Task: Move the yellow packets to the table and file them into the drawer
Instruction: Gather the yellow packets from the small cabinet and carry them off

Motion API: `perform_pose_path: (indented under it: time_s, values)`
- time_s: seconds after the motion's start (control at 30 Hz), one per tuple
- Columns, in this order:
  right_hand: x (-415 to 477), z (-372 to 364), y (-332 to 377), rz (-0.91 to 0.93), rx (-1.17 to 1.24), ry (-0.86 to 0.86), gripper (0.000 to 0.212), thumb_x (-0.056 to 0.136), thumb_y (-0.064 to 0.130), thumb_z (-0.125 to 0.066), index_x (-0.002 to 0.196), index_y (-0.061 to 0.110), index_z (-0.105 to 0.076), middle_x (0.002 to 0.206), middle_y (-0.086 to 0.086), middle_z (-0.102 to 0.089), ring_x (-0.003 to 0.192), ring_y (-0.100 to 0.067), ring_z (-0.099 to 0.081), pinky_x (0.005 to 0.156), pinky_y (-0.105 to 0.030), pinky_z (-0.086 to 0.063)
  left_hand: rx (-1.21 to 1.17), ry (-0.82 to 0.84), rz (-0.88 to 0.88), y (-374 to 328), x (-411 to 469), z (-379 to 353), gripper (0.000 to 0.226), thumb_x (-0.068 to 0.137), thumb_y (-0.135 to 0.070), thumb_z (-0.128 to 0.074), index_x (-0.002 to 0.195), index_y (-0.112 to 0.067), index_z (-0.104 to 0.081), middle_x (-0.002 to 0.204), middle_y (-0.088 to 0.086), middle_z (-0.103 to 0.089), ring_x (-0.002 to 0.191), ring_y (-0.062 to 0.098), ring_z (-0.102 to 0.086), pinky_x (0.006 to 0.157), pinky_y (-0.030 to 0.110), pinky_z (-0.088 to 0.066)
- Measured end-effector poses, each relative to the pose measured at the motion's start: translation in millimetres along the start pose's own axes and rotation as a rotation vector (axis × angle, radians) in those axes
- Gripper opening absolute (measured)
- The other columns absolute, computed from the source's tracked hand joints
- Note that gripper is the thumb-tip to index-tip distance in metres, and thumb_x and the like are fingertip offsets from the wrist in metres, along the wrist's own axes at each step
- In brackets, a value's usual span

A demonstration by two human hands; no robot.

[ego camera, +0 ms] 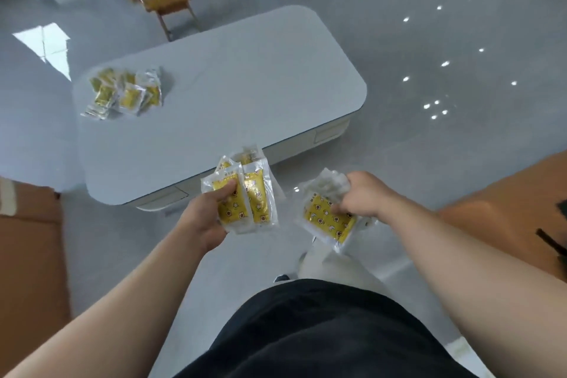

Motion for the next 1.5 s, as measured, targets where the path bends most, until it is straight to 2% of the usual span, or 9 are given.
perform_pose_path:
  time_s: [0.23,0.37,0.67,0.8,0.93,1.1,1.23,1.37,1.5]
  values:
    - [116.0,14.2,96.2,0.105,-0.137,0.13,0.032,0.074,0.022,-0.089,0.1,0.02,-0.071,0.097,-0.001,-0.074,0.092,-0.024,-0.07,0.082,-0.044,-0.061,-0.146,-0.139,-0.007,-61.3,57.1,8.6,0.031,0.095,-0.017,-0.066,0.126,-0.014,-0.066,0.115,0.008,-0.074,0.106,0.03,-0.071,0.09,0.051,-0.055]
    - [165.6,26.7,154.4,0.207,-0.325,0.214,0.024,0.078,0.02,-0.084,0.096,0.021,-0.067,0.096,-0.002,-0.07,0.089,-0.023,-0.067,0.071,-0.03,-0.055,-0.234,-0.218,-0.006,-110.8,79.0,6.1,0.027,0.097,-0.018,-0.063,0.124,-0.013,-0.067,0.112,0.008,-0.076,0.098,0.028,-0.074,0.082,0.048,-0.057]
    - [260.3,21.1,273.9,0.257,-0.568,0.313,0.022,0.081,0.019,-0.078,0.096,0.022,-0.062,0.096,-0.003,-0.067,0.088,-0.025,-0.065,0.068,-0.03,-0.054,-0.363,-0.283,-0.006,-202.2,142.4,23.4,0.027,0.096,-0.017,-0.065,0.122,-0.01,-0.068,0.106,0.01,-0.077,0.092,0.029,-0.076,0.078,0.046,-0.058]
    - [295.1,-0.1,325.8,0.223,-0.63,0.303,0.03,0.08,0.021,-0.076,0.106,0.021,-0.061,0.1,-0.002,-0.065,0.09,-0.024,-0.064,0.071,-0.031,-0.054,-0.332,-0.244,0.043,-240.5,187.8,53.1,0.023,0.095,-0.017,-0.066,0.117,-0.01,-0.069,0.102,0.01,-0.077,0.086,0.029,-0.076,0.069,0.043,-0.059]
    - [320.1,-16.8,376.1,0.123,-0.626,0.292,0.034,0.081,0.023,-0.078,0.11,0.021,-0.06,0.105,-0.002,-0.064,0.094,-0.025,-0.062,0.071,-0.031,-0.05,-0.223,-0.19,0.118,-287.7,229.9,96.7,0.029,0.091,-0.018,-0.071,0.119,-0.009,-0.068,0.103,0.011,-0.077,0.089,0.031,-0.076,0.078,0.049,-0.059]
    - [347.3,-26.5,426.0,0.05,-0.681,0.316,0.034,0.082,0.026,-0.079,0.106,0.019,-0.056,0.103,-0.002,-0.062,0.091,-0.024,-0.061,0.067,-0.03,-0.047,-0.144,-0.208,0.145,-345.5,273.1,152.9,0.029,0.09,-0.015,-0.072,0.117,-0.007,-0.068,0.101,0.01,-0.077,0.084,0.028,-0.076,0.064,0.04,-0.06]
    - [366.6,-35.0,447.0,0.02,-0.699,0.33,0.033,0.079,0.026,-0.081,0.091,0.021,-0.051,0.092,0.001,-0.058,0.087,-0.023,-0.059,0.057,-0.028,-0.039,-0.086,-0.23,0.173,-377.0,309.3,186.0,0.033,0.087,-0.014,-0.076,0.118,-0.008,-0.068,0.105,0.011,-0.077,0.088,0.03,-0.076,0.068,0.044,-0.06]
    - [387.1,-45.4,459.4,-0.013,-0.702,0.353,0.029,0.081,0.022,-0.077,0.095,0.02,-0.052,0.094,0.001,-0.058,0.09,-0.023,-0.06,0.062,-0.028,-0.043,-0.031,-0.275,0.189,-395.7,343.5,200.0,0.042,0.082,-0.015,-0.082,0.119,-0.006,-0.066,0.104,0.012,-0.077,0.087,0.031,-0.076,0.073,0.048,-0.061]
    - [418.6,-58.3,471.2,-0.016,-0.675,0.379,0.026,0.082,0.02,-0.075,0.092,0.019,-0.051,0.09,0.001,-0.056,0.086,-0.023,-0.058,0.056,-0.026,-0.04,0.012,-0.384,0.169,-406.0,381.8,196.7,0.042,0.079,-0.017,-0.085,0.113,-0.012,-0.06,0.102,0.007,-0.073,0.086,0.026,-0.073,0.074,0.044,-0.06]
Point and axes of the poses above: each hand's wrist, its own x-axis towards the middle knuckle, its own z-axis out of the back of the hand, y = z × x, the point moved 3 cm from there along x, towards the middle knuckle
